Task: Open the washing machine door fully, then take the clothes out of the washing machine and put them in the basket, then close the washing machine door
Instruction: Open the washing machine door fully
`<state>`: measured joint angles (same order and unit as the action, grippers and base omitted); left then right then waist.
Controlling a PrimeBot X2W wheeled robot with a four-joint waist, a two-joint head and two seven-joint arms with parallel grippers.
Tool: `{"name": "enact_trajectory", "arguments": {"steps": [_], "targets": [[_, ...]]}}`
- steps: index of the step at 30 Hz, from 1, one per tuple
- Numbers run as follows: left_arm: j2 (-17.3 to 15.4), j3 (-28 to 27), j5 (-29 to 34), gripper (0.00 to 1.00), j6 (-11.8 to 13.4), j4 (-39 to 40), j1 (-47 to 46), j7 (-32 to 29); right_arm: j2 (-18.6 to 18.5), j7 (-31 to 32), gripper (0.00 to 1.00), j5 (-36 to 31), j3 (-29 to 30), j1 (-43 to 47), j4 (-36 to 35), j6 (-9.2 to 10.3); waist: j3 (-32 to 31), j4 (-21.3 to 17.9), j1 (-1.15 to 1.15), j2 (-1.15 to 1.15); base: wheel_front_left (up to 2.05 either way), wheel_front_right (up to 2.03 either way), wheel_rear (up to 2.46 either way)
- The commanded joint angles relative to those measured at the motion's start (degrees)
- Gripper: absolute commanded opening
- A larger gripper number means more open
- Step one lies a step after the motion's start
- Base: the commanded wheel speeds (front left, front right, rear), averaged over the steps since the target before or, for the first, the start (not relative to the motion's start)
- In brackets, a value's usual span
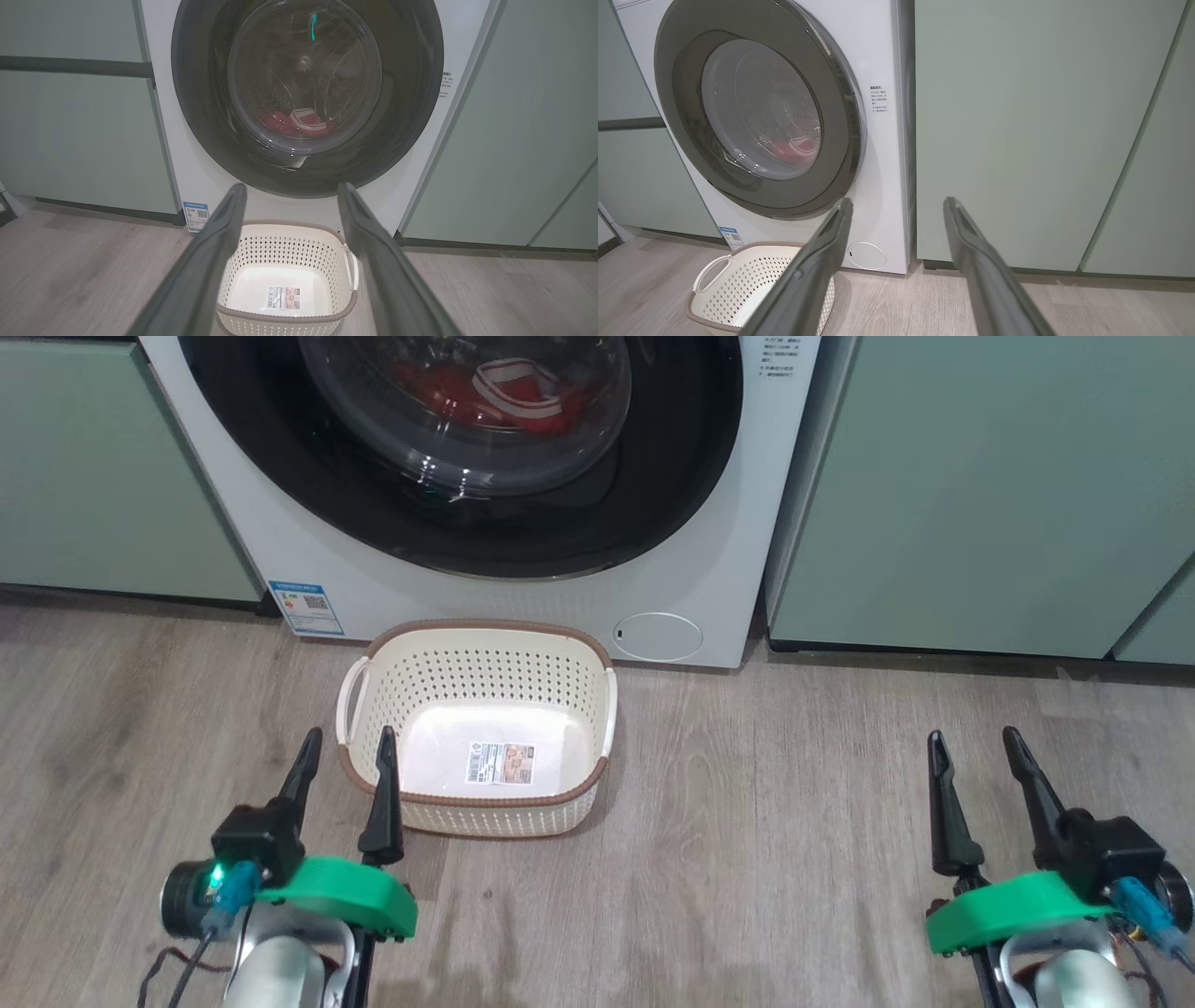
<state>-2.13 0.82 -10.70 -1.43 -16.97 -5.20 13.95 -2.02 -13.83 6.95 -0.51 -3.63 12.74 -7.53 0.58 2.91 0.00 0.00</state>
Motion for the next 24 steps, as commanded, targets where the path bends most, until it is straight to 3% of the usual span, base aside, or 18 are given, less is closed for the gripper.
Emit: {"name": "enact_trajectory", "arguments": {"steps": [1,4,5,6,7,8,19,24], "targets": [[-0.75,-1.58,1.88,1.0,0.29,1.63,-3.19,0.97,-0.86,-1.09,1.0,-2.07,-1.52,-2.84,-1.81,0.04,0.0,0.07,0.0,0.0,0.0,0.0,0.0],[-0.75,-1.58,1.84,1.0,0.28,1.64,-3.23,1.05,-0.86,-1.17,1.0,-1.1,-1.42,-2.89,-1.65,0.04,0.02,0.1,0.0,0.0,0.0,0.0,0.0],[-0.75,-1.58,1.69,1.0,0.24,1.59,-3.26,1.05,-0.86,-1.17,0.89,-0.55,-1.34,-2.96,-1.54,0.04,0.04,0.12,0.0,0.0,0.0,0.0,0.0],[-0.75,-1.58,1.56,1.0,0.18,1.5,-3.29,1.05,-0.86,-1.17,0.49,0.12,-1.33,-3.05,-1.43,0.04,0.07,0.14,0.0,0.0,0.0,0.0,0.0],[-0.75,-1.58,1.36,1.0,0.11,1.4,-3.34,1.05,-0.86,-1.17,0.33,1.11,-1.2,-3.14,-1.3,0.04,0.11,0.17,0.0,0.0,0.0,0.0,0.0],[-0.75,-1.58,1.19,1.0,0.07,1.34,-3.41,1.05,-0.86,-1.17,0.0,2.1,-1.13,-3.23,-1.09,0.04,0.16,0.21,0.0,0.0,0.0,0.0,0.0],[-0.75,-1.43,-1.03,1.0,-0.53,2.16,-4.41,1.05,-0.86,-1.17,0.0,22.78,3.59,-9.82,5.57,0.04,3.71,1.49,0.0,0.0,0.0,0.0,0.0],[-0.75,-0.79,-2.38,1.0,-0.95,2.48,-5.83,1.05,-1.25,-1.17,0.0,37.81,4.33,-17.72,11.55,0.04,7.17,2.92,0.0,0.0,0.0,0.0,0.0]]}}
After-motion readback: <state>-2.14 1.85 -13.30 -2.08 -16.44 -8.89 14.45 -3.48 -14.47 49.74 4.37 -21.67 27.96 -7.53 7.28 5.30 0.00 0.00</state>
